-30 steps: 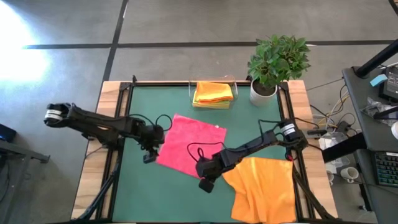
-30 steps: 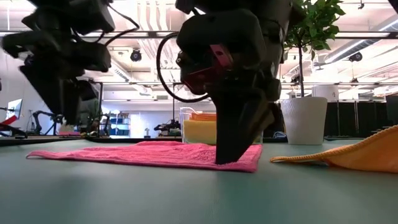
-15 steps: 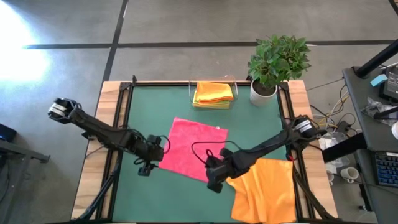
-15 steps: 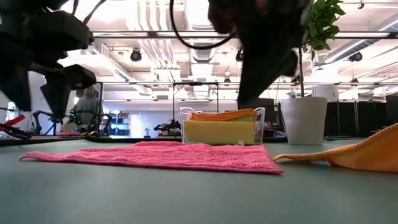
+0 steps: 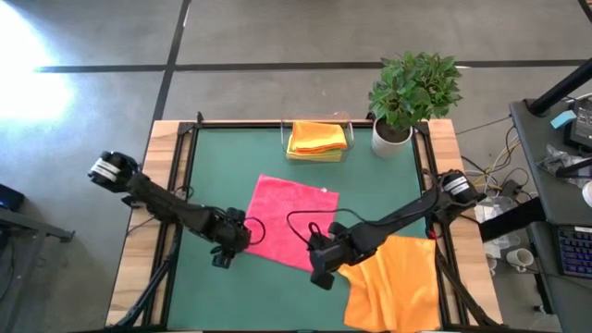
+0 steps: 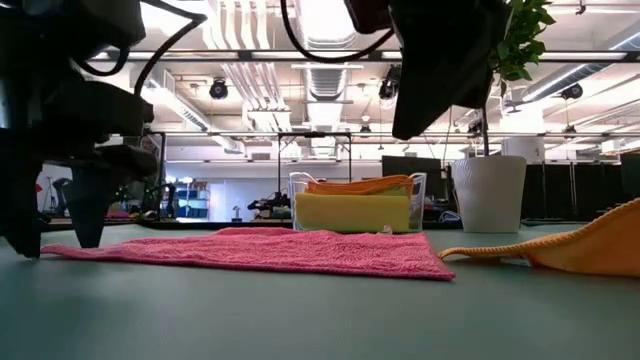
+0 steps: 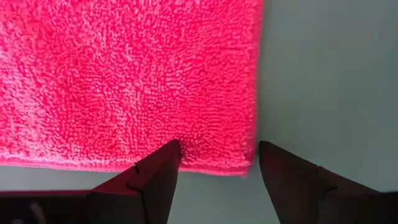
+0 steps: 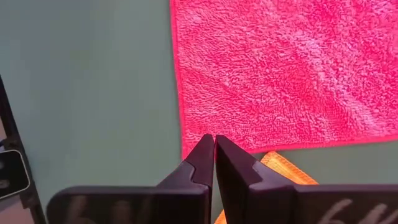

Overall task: Fold microfiber towels
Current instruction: Fold the pink towel

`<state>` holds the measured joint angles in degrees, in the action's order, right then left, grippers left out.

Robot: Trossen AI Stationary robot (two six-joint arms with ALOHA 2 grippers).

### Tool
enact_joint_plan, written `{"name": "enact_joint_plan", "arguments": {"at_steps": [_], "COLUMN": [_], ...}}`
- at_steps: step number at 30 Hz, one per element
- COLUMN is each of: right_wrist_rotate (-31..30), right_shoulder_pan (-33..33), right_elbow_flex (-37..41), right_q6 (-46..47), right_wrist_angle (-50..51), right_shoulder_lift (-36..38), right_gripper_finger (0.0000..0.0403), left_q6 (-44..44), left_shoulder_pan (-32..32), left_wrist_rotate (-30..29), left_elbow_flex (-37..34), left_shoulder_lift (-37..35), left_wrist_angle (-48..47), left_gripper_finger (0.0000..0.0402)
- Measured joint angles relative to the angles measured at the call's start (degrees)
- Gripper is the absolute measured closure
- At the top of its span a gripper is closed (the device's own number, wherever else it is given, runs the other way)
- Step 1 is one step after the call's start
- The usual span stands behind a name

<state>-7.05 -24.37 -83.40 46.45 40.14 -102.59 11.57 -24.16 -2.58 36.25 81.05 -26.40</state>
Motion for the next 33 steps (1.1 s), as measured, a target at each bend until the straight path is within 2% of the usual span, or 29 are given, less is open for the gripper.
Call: {"name": "enact_joint_plan", "arguments": {"at_steps": [3,6,16,23,28,33], "right_wrist_rotate": [0.05,0.52,1.68,1.54,1.47,1.13], "right_shoulder_pan": [-0.02,-0.02,-0.61,-2.35,-2.81,-2.66], "right_elbow_flex": [0.02,0.02,0.11,0.10,-0.02,-0.23], "right_q6": [-1.00,-2.46,-4.72,-13.94,-14.07,-12.90], "right_wrist_angle": [-0.13,-0.39,-1.70,-4.63,-5.77,-4.98], "right_shoulder_lift": [-0.15,-1.49,-6.88,-10.08,-12.03,-13.56], "right_gripper_finger": [0.0394,0.0392,0.0337,0.0290,0.0276,0.0279], "left_q6": [0.01,0.02,0.02,0.11,0.17,0.26], "left_shoulder_pan": [-0.04,-0.04,0.04,0.04,0.04,0.02], "left_wrist_rotate": [-0.57,-1.19,-2.02,-1.94,-1.87,-1.30], "left_elbow_flex": [0.07,0.22,0.22,0.22,0.20,0.20], "left_shoulder_lift": [1.36,1.83,0.34,0.31,0.29,0.29], "left_wrist_angle": [0.36,0.27,0.99,0.95,1.19,2.08], "left_gripper_finger": [0.0195,0.0214,0.0390,0.0390,0.0390,0.0389]}}
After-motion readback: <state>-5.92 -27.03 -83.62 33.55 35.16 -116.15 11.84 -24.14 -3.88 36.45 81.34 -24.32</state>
